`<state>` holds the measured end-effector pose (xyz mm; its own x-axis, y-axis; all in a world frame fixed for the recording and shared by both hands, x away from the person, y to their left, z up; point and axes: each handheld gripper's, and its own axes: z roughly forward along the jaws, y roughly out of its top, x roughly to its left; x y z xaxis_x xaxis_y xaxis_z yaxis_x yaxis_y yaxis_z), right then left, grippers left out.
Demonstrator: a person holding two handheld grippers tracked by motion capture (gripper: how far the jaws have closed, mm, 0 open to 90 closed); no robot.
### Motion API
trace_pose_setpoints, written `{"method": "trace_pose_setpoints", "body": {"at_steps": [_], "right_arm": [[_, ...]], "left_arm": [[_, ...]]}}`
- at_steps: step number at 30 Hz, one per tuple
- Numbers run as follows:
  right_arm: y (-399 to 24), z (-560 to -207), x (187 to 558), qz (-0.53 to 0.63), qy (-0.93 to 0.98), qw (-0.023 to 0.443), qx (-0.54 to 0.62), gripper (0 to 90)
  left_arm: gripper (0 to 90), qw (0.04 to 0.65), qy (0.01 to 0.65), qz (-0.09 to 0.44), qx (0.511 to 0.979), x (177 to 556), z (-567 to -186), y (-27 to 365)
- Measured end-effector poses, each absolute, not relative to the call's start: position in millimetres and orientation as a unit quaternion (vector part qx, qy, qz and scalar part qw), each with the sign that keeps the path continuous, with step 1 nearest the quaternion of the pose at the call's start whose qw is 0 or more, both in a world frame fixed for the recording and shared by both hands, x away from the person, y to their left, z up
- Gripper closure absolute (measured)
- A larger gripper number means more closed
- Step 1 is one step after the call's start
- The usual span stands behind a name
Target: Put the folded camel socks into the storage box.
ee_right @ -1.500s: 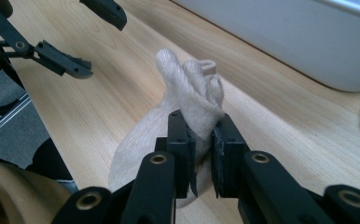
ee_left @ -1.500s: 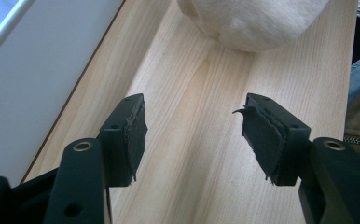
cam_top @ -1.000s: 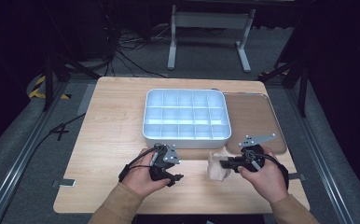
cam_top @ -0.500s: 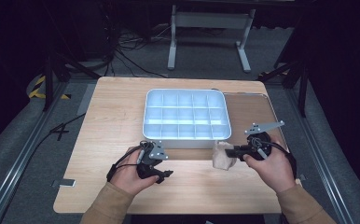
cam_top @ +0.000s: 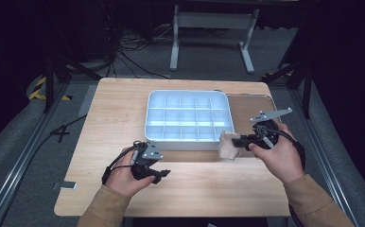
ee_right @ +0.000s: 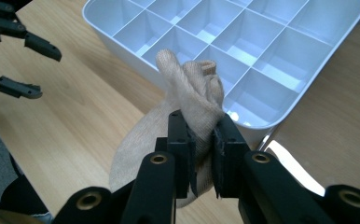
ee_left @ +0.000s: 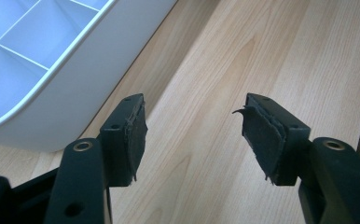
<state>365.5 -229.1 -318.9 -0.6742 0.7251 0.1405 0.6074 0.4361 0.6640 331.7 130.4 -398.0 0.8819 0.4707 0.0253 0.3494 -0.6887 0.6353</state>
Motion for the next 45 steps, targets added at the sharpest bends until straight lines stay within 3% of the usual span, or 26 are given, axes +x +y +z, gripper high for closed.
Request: {"method": "trace_pose_setpoints", "body": {"at_steps": [28, 45], "right_arm": [[-230, -301, 420, 0.313, 0.842, 0.115, 0.424, 79.5], [-221, -321, 445, 0.274, 0.851, 0.117, 0.433, 79.4]], "left_arm": [[40.9, 0.326, 0.253, 0.104, 0.905, 319, -400, 150], [40.8, 0.326, 0.263, 0.104, 0.902, 319, -402, 156]]}}
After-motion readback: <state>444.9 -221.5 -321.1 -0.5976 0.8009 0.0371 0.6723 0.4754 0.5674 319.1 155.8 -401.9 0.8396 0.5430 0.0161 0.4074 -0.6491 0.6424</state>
